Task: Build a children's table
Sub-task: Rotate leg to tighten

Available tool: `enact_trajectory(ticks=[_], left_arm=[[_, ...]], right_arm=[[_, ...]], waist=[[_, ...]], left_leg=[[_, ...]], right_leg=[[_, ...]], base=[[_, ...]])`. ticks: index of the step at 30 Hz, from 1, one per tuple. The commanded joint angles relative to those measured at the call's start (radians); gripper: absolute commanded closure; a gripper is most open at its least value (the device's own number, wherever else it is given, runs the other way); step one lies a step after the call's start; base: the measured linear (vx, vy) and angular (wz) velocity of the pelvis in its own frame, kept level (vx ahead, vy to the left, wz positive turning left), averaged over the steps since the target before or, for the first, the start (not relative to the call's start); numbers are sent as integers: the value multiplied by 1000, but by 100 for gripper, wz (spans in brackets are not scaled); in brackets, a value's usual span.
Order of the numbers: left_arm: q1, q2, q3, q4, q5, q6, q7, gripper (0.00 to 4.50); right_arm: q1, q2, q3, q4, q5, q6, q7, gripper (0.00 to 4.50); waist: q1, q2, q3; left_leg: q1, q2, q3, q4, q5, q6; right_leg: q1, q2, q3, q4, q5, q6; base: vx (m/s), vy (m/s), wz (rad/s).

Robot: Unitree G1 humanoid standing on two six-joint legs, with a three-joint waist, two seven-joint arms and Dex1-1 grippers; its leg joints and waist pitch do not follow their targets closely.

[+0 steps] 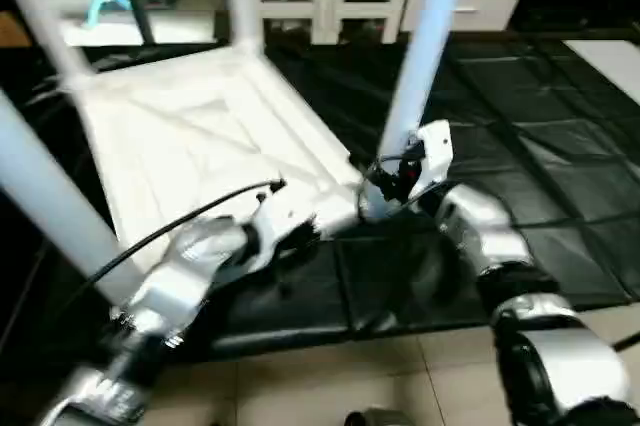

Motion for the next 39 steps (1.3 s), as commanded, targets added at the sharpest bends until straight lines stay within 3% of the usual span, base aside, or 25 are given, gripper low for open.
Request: enact_trajectory(ticks=[1, 5, 6, 15, 16, 17, 20, 21, 22, 24, 25, 26, 28, 30, 32, 33, 34, 35, 36, 37, 39], left_arm=[[13, -3, -51, -58, -35, -26, -83, 450], [22, 3, -46, -74, -42, -36, -90, 450], [24, 3, -43, -73, -38, -40, -90, 450], [3, -9, -29, -31, -13, -54, -34, 450], [1, -9, -27, -28, -9, -53, -27, 450], [-5, -25, -23, -23, -4, -36, -2, 450], [-13, -46, -24, -17, 4, -16, 23, 450], [-18, -54, -27, -13, 9, -15, 31, 450], [-20, -60, -29, -10, 14, -17, 34, 450], [-62, -123, -38, 35, 48, 37, 106, 450], [-62, -123, -38, 35, 48, 37, 106, 450], [-81, -151, -38, 56, 55, 69, 137, 450], [-142, -238, -12, 132, 81, 155, 269, 450], [-204, -332, 27, 212, 101, 209, 413, 450], [-204, -332, 27, 212, 101, 209, 413, 450], [-232, -374, 45, 245, 100, 216, 465, 450], [-232, -374, 45, 245, 100, 216, 465, 450], [-257, -404, 45, 261, 95, 201, 469, 450], [-262, -411, 43, 254, 94, 196, 447, 450], [-262, -411, 43, 254, 94, 196, 447, 450], [-225, -350, 13, 221, 97, 164, 368, 450]], right_arm=[[-1, -35, -2, -27, 8, 23, 61, 113], [11, -70, -2, -12, 16, 16, 127, 113], [12, -75, -1, -10, 17, 21, 135, 138], [43, -93, 31, -22, -9, 47, 171, 205], [40, -90, 29, -5, -26, 49, 117, 222], [34, -62, 3, 39, -53, 56, -77, 227], [40, -34, -18, 61, -61, 58, -204, 241], [44, -23, -20, 65, -64, 58, -235, 251], [47, -17, -21, 64, -67, 60, -251, 256], [52, 49, -39, 90, -67, 68, -403, 258], [52, 49, -39, 90, -67, 68, -403, 259], [48, 76, -51, 108, -61, 75, -473, 260], [33, 146, -96, 164, -34, 72, -679, 260], [26, 214, -118, 205, -25, 50, -843, 261], [26, 214, -118, 205, -25, 50, -843, 261], [25, 248, -113, 217, -29, 32, -881, 261], [25, 248, -113, 217, -29, 32, -881, 261], [11, 297, -107, 219, -16, 12, -836, 261], [-8, 333, -106, 208, 2, 7, -747, 261], [-8, 333, -106, 208, 2, 7, -747, 261], [-24, 312, -122, 171, 35, -2, -594, 261]], waist=[[-1, 10, -71], [11, 5, -72], [13, 5, -73], [19, 0, -77], [19, 1, -77], [19, 1, -77], [13, 1, -72], [9, -2, -70], [10, -3, -69], [7, 5, -64], [6, 4, -64], [7, 3, -66], [4, 6, -65], [6, 4, -68], [9, 1, -69], [7, 0, -71], [9, 2, -72], [10, -4, -73], [10, -4, -73], [9, -5, -75], [9, -6, -77]], left_leg=[[9, 7, 13, -73, -126, 111], [13, 7, 17, -70, -110, 117], [14, 7, 17, -70, -108, 117], [12, 5, 17, -66, -90, 113], [11, 4, 17, -66, -93, 112], [12, 4, 17, -66, -99, 105], [15, 3, 16, -70, -143, 62], [10, 0, 13, -72, -171, 44], [15, -1, 15, -70, -201, 34], [14, -2, 14, -72, -224, 20], [16, -3, 14, -72, -226, 14], [20, -3, 13, -72, -237, 3], [16, -5, 12, -74, -255, -5], [31, -9, 13, -70, -298, -23], [24, -11, 9, -73, -312, -15], [15, -11, 8, -75, -299, -10], [19, -10, 9, -75, -297, -8], [23, -10, 11, -73, -305, 1], [19, -10, 10, -74, -304, 5], [11, -8, 7, -77, -289, 10], [8, -6, 6, -78, -265, 24]], right_leg=[[66, -46, 32, -58, -53, -297], [67, -50, 34, -59, -51, -304], [66, -50, 34, -59, -52, -304], [70, -51, 34, -57, -60, -292], [70, -51, 35, -57, -67, -291], [69, -50, 34, -60, -83, -287], [65, -51, 35, -68, -173, -262], [68, -50, 35, -72, -228, -242], [63, -51, 37, -79, -278, -224], [55, -49, 39, -84, -318, -206], [54, -48, 38, -88, -331, -200], [52, -47, 37, -88, -343, -193], [50, -44, 37, -87, -344, -184], [39, -40, 32, -96, -376, -163], [44, -39, 29, -98, -380, -143], [48, -41, 30, -94, -350, -138], [45, -40, 29, -96, -338, -137], [41, -38, 29, -96, -326, -143], [44, -39, 29, -94, -317, -147], [53, -40, 29, -89, -288, -152], [57, -42, 29, -83, -234, -173]], base=[[0, 0, 0], [0, 0, 0], [0, 0, 0], [0, 0, 0], [0, 0, 0], [0, 0, 0], [0, 0, 0], [0, 0, 0], [0, 0, 0], [0, 0, 0], [0, 0, 0], [0, 0, 0], [0, 0, 0], [0, 0, 0], [0, 0, 0], [0, 0, 0], [0, 0, 0], [0, 0, 0], [0, 0, 0], [0, 0, 0], [0, 0, 0]])
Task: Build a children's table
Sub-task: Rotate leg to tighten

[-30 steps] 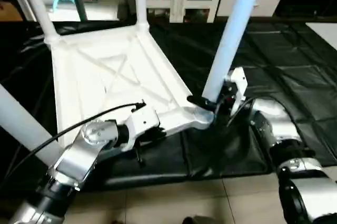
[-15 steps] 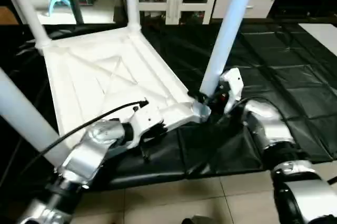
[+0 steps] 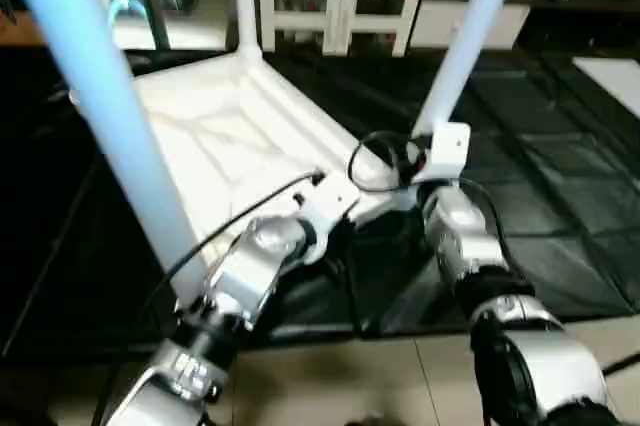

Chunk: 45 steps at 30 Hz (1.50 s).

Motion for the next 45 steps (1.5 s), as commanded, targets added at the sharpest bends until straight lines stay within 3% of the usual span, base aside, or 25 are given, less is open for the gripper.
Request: enact_trajectory(ticks=[1, 4, 6, 8, 10, 11, 14, 16, 27, 30, 31, 32, 34, 37, 39, 43, 45], left_arm=[[-23, 28, 4, -39, 10, -69, -10, 450], [65, 157, -29, -123, -16, -163, -172, 450], [87, 189, -37, -149, -26, -203, -218, 450], [162, 294, -51, -236, -54, -272, -345, 450], [171, 309, -53, -245, -54, -273, -356, 450], [177, 317, -50, -252, -57, -266, -361, 450], [196, 336, -22, -281, -88, -252, -371, 450], [200, 341, -16, -283, -93, -261, -376, 450], [191, 341, -4, -274, -91, -262, -372, 450], [169, 313, -6, -258, -80, -219, -342, 450], [162, 302, -6, -251, -77, -207, -331, 450], [127, 250, -5, -205, -50, -151, -257, 450], [108, 222, -4, -179, -35, -122, -218, 450], [-4, 49, 56, -22, -5, -3, 25, 450], [-87, -60, 87, 68, -15, 14, 132, 450], [-124, -94, 67, 91, -15, 3, 114, 450], [-113, -75, 51, 75, -7, -16, 86, 450]], right_arm=[[29, 92, 40, 33, 81, 33, 237, 226], [36, -19, 100, -33, 56, 15, 414, 191], [43, -47, 121, -54, 49, 9, 472, 180], [69, -159, 195, -105, -8, -38, 679, 149], [74, -179, 207, -113, -18, -43, 714, 144], [79, -193, 209, -121, -16, -38, 744, 144], [88, -241, 179, -130, 18, -20, 877, 144], [92, -259, 178, -115, 27, -13, 906, 171], [93, -229, 156, -116, 62, 37, 900, 255], [91, -194, 140, -80, 34, 63, 710, 257], [91, -185, 138, -67, 25, 65, 658, 259], [89, -155, 131, -27, -1, 74, 482, 260], [87, -142, 126, -9, -12, 81, 400, 260], [71, -44, 85, 63, -6, 98, 121, 261], [55, 50, 88, 97, -9, 112, 32, 261], [49, 122, 124, 104, -17, 123, 67, 261], [51, 135, 126, 94, 0, 122, 136, 261]], waist=[[-7, 16, -64], [-14, 15, -66], [-18, 19, -62], [-21, 23, -69], [-21, 24, -65], [-23, 28, -67], [-21, 23, -68], [-17, 22, -67], [-2, 25, -64], [-5, 23, -60], [-7, 22, -56], [-10, 23, -54], [-11, 20, -52], [-11, 23, -50], [-1, 20, -52], [0, 17, -53], [-1, 17, -53]], left_leg=[[0, -3, 6, -80, -262, 33], [-7, 0, 4, -80, -250, 56], [-6, 1, 4, -81, -237, 68], [-3, 8, 6, -76, -179, 75], [-2, 9, 10, -75, -155, 94], [1, 7, 13, -73, -131, 106], [3, 9, 14, -72, -109, 127], [6, 8, 16, -71, -102, 136], [9, 7, 17, -71, -115, 110], [6, 5, 16, -73, -129, 93], [8, 3, 16, -74, -153, 73], [11, 2, 16, -75, -180, 54], [14, -1, 17, -74, -209, 26], [19, -7, 16, -72, -250, 2], [30, -9, 19, -69, -273, 0], [8, -11, 11, -78, -277, 23], [10, -9, 11, -78, -283, 31]], right_leg=[[54, -44, 26, -85, -228, -181], [64, -47, 26, -82, -195, -206], [59, -48, 26, -85, -193, -217], [64, -49, 28, -69, -94, -267], [65, -48, 29, -65, -43, -285], [64, -46, 29, -60, -9, -302], [69, -48, 30, -57, 21, -322], [67, -49, 30, -58, 17, -325], [65, -49, 32, -61, -39, -309], [65, -49, 33, -65, -79, -298], [61, -49, 34, -71, -131, -284], [57, -49, 34, -77, -189, -270], [54, -48, 36, -85, -260, -248], [45, -44, 34, -95, -345, -201], [35, -39, 32, -101, -355, -180], [48, -41, 26, -101, -345, -148], [47, -42, 25, -102, -341, -151]], base=[[0, 0, 0], [0, 0, 0], [0, 0, 0], [0, 0, 0], [0, 0, 0], [0, 0, 0], [0, 0, 0], [0, 0, 0], [0, 0, 0], [0, 0, 0], [0, 0, 0], [0, 0, 0], [0, 0, 0], [0, 0, 0], [0, 0, 0], [0, 0, 0], [0, 0, 0]])
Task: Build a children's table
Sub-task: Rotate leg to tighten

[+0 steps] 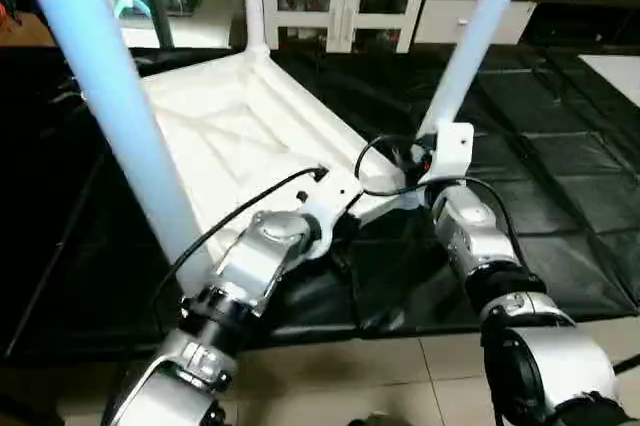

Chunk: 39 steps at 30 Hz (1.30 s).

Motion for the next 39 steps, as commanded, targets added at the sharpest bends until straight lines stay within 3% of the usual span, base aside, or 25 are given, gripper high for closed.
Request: enact_trajectory(ticks=[1, 4, 5, 7, 10, 11, 12, 15, 16, 20, 24, 33, 39], left_arm=[[-61, -19, 9, -1, 21, -55, 75, 450], [17, 74, -14, -60, 15, -95, -40, 450], [35, 99, -22, -74, 12, -98, -74, 450], [56, 129, -31, -91, 10, -117, -109, 450], [139, 252, -46, -159, -14, -234, -250, 450], [200, 349, -47, -212, -46, -325, -365, 450], [200, 349, -47, -212, -46, -325, -365, 450], [244, 443, -31, -236, -67, -378, -455, 450], [245, 445, -30, -237, -69, -379, -459, 450], [253, 471, -9, -238, -91, -396, -490, 450], [249, 473, -7, -231, -95, -414, -483, 450], [229, 450, -12, -214, -80, -411, -459, 450], [207, 435, -16, -204, -65, -382, -427, 450]], right_arm=[[55, 180, 79, 76, 19, 89, 159, 261], [51, 132, 25, 27, 86, 54, 311, 261], [51, 111, 26, 15, 85, 40, 339, 205], [52, 84, 32, 1, 78, 25, 366, 187], [62, -29, 66, -64, 68, -1, 541, 165], [71, -111, 77, -122, 93, 25, 715, 146], [71, -111, 77, -122, 93, 25, 715, 140], [82, -217, 107, -166, 78, 22, 912, 115], [82, -222, 109, -167, 77, 21, 918, 103], [93, -281, 109, -172, 102, 42, 1054, 103], [104, -303, 126, -163, 99, 51, 1104, 135], [111, -278, 134, -138, 75, 43, 1075, 210], [124, -232, 138, -121, 48, 49, 936, 245]], waist=[[-7, 4, -60], [-9, 4, -63], [-15, 4, -63], [-15, 7, -66], [-27, 5, -67], [-27, 8, -67], [-30, 8, -68], [-28, 14, -66], [-24, 14, -69], [-14, 14, -70], [-4, 11, -74], [-4, 9, -75], [-6, 4, -72]], left_leg=[[3, -9, 9, -75, -283, 35], [-4, -5, 5, -77, -267, 48], [-11, -4, 6, -77, -248, 51], [-11, -3, 4, -78, -229, 53], [-9, 0, 6, -77, -208, 79], [-10, 1, 4, -77, -202, 86], [-10, 3, 4, -77, -206, 88], [-3, 7, 9, -76, -206, 96], [3, 6, 12, -73, -190, 98], [1, 8, 14, -72, -147, 106], [3, 7, 16, -69, -126, 115], [3, 5, 15, -66, -151, 92], [1, 2, 14, -66, -171, 70]], right_leg=[[43, -43, 24, -100, -337, -155], [50, -47, 25, -96, -309, -167], [53, -48, 26, -92, -283, -180], [57, -50, 25, -89, -257, -189], [60, -50, 27, -87, -216, -231], [63, -49, 26, -85, -208, -241], [65, -50, 27, -84, -205, -246], [57, -49, 28, -80, -188, -266], [54, -46, 30, -77, -160, -276], [58, -48, 31, -69, -108, -294], [60, -49, 31, -64, -80, -301], [59, -49, 32, -68, -141, -284], [57, -49, 33, -73, -213, -256]], base=[[0, 0, 0], [0, 0, 0], [0, 0, 0], [0, 0, 0], [0, 0, 0], [0, 0, 0], [0, 0, 0], [0, 0, 0], [0, 0, 0], [0, 0, 0], [0, 0, 0], [0, 0, 0], [0, 0, 0]])
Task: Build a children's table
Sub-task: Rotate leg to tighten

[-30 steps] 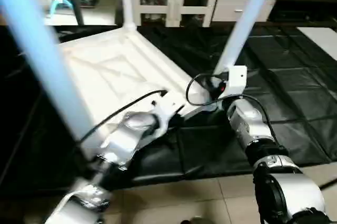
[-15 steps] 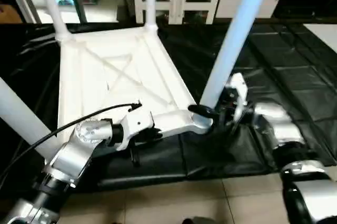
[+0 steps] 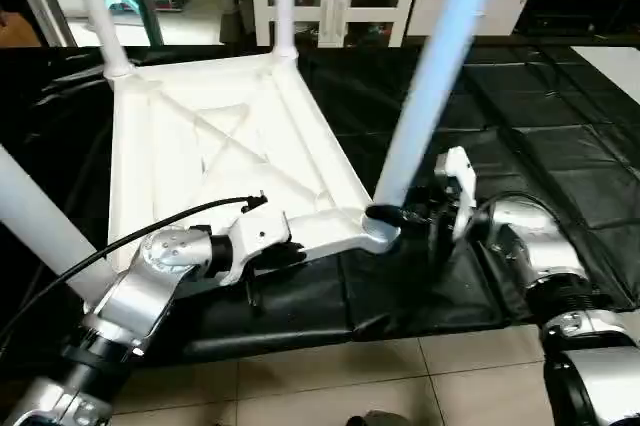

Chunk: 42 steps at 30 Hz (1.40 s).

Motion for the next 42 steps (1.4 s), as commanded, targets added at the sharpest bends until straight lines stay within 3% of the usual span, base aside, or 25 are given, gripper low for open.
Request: enact_trajectory(ticks=[1, 3, 5, 7, 8, 9, 11, 12, 13, 14, 15, 16, 18, 19, 21, 22, 23, 26, 28, 29, 32, 35, 37, 39, 42], left_arm=[[-8, -7, -5, -11, 2, 15, -3, 450], [-14, -36, -11, -29, -8, 46, 6, 450], [-39, -91, -25, -34, 2, 121, 55, 450], [-51, -111, -30, -31, 8, 153, 76, 450], [-113, -229, -11, 31, 35, 267, 228, 450], [-146, -292, 7, 71, 43, 311, 312, 450], [-190, -373, 28, 129, 51, 351, 415, 450], [-210, -408, 31, 156, 49, 349, 443, 450], [-234, -446, 28, 180, 47, 347, 463, 450], [-249, -465, 18, 187, 47, 345, 458, 450], [-253, -471, 13, 185, 49, 347, 451, 450], [-249, -461, 7, 174, 50, 338, 436, 450], [-232, -431, -2, 153, 57, 311, 403, 450], [-219, -410, -6, 140, 67, 308, 385, 450], [-204, -387, -11, 128, 73, 301, 365, 450], [-160, -326, -21, 86, 67, 286, 306, 450], [-160, -326, -21, 86, 67, 286, 306, 450], [-62, -183, -40, -13, 36, 157, 145, 450], [-33, -145, -41, -37, 25, 112, 100, 450], [9, -83, -40, -68, 18, 65, 46, 450], [61, -3, -28, -101, -5, 27, -31, 450], [79, 38, -19, -118, -30, 33, -79, 450], [73, 47, -16, -103, -29, 29, -81, 450], [62, 42, -8, -87, -23, 17, -67, 450], [52, 34, -2, -80, -34, 12, -64, 450]], right_arm=[[16, 18, -16, 30, -30, 26, -114, 248], [10, 61, -26, 53, -38, 38, -228, 252], [-5, 113, -49, 92, -51, 52, -418, 255], [-10, 128, -57, 105, -54, 55, -481, 255], [-27, 183, -103, 162, -44, 67, -736, 255], [-32, 213, -138, 185, -24, 56, -860, 255], [-35, 255, -180, 211, 5, 39, -995, 255], [-35, 278, -183, 220, 11, 37, -1020, 255], [-34, 313, -179, 227, 13, 31, -1020, 255], [-37, 341, -166, 228, 6, 30, -990, 255], [-38, 354, -161, 225, -1, 30, -974, 255], [-42, 355, -164, 218, 4, 24, -941, 255], [-49, 343, -164, 208, 12, 23, -882, 255], [-55, 334, -166, 200, 21, 20, -827, 255], [-58, 323, -168, 189, 32, 28, -773, 255], [-56, 280, -152, 157, 32, 11, -676, 255], [-56, 280, -152, 157, 32, 11, -676, 220], [-44, 180, -109, 97, 4, -25, -501, 182], [-40, 153, -100, 78, 7, -22, -437, 173], [-31, 106, -84, 41, 11, -23, -311, 164], [-19, 27, -52, -11, 5, -20, -139, 139], [-13, -22, -35, -35, 11, -24, -35, 139], [-9, -42, -27, -38, 14, -25, 17, 139], [-8, -51, -28, -34, 19, -3, 46, 170], [-1, -55, -20, -31, 24, 23, 79, 182]], waist=[[1, -1, -71], [-5, -4, -69], [-8, -4, -70], [-18, -3, -70], [-25, -4, -69], [-22, -1, -71], [-20, -6, -76], [-17, -8, -76], [-17, -7, -79], [-14, -8, -76], [-12, -9, -80], [-8, -6, -79], [-7, -9, -78], [-5, -2, -77], [-7, -6, -76], [-8, -3, -76], [-8, -2, -78], [-21, 0, -77], [-24, 4, -75], [-22, 3, -75], [-18, 9, -75], [-15, 8, -76], [-12, 4, -76], [-5, 5, -76], [4, 3, -74]], left_leg=[[3, 0, 13, -62, -176, 67], [-6, -2, 9, -65, -176, 50], [-5, -2, 9, -65, -174, 37], [1, -3, 7, -67, -197, 19], [2, -3, 10, -65, -200, 9], [15, -5, 12, -61, -213, -7], [10, -9, 12, -63, -207, -8], [11, -10, 13, -62, -218, -2], [4, -12, 10, -62, -224, 13], [5, -13, 13, -62, -242, 27], [5, -13, 12, -61, -239, 33], [-2, -11, 9, -64, -221, 40], [-3, -11, 10, -64, -231, 46], [0, -10, 9, -66, -243, 47], [-5, -10, 6, -69, -249, 48], [-4, -8, 6, -68, -249, 47], [-5, -5, 3, -69, -246, 47], [-12, -2, 1, -71, -236, 68], [-4, 2, 5, -70, -234, 76], [-4, 2, 5, -70, -225, 78], [-1, 6, 6, -71, -199, 94], [1, 6, 10, -68, -135, 115], [3, 5, 13, -66, -126, 124], [5, 5, 14, -65, -122, 128], [6, 5, 15, -66, -128, 119]], right_leg=[[64, -49, 33, -81, -225, -247], [67, -51, 32, -82, -268, -226], [66, -53, 32, -84, -285, -217], [60, -50, 30, -88, -316, -205], [55, -48, 33, -90, -313, -205], [48, -46, 33, -94, -323, -200], [53, -43, 31, -93, -275, -194], [52, -42, 30, -94, -270, -191], [59, -42, 28, -93, -256, -188], [52, -39, 27, -101, -269, -175], [56, -40, 26, -98, -262, -175], [61, -42, 26, -93, -232, -180], [60, -42, 25, -95, -238, -180], [58, -42, 25, -97, -245, -181], [63, -43, 23, -96, -256, -180], [62, -44, 24, -96, -255, -185], [65, -46, 23, -92, -242, -191], [72, -48, 25, -88, -188, -232], [64, -47, 26, -89, -178, -253], [67, -47, 27, -85, -170, -262], [68, -45, 26, -75, -104, -283], [70, -47, 28, -66, -24, -308], [70, -47, 28, -67, -19, -312], [69, -48, 30, -67, -24, -312], [70, -49, 30, -69, -48, -306]], base=[[0, 0, 0], [0, 0, 0], [0, 0, 0], [0, 0, 0], [0, 0, 0], [0, 0, 0], [0, 0, 0], [0, 0, 0], [0, 0, 0], [0, 0, 0], [0, 0, 0], [0, 0, 0], [0, 0, 0], [0, 0, 0], [0, 0, 0], [0, 0, 0], [0, 0, 0], [0, 0, 0], [0, 0, 0], [0, 0, 0], [0, 0, 0], [0, 0, 0], [0, 0, 0], [0, 0, 0], [0, 0, 0]])
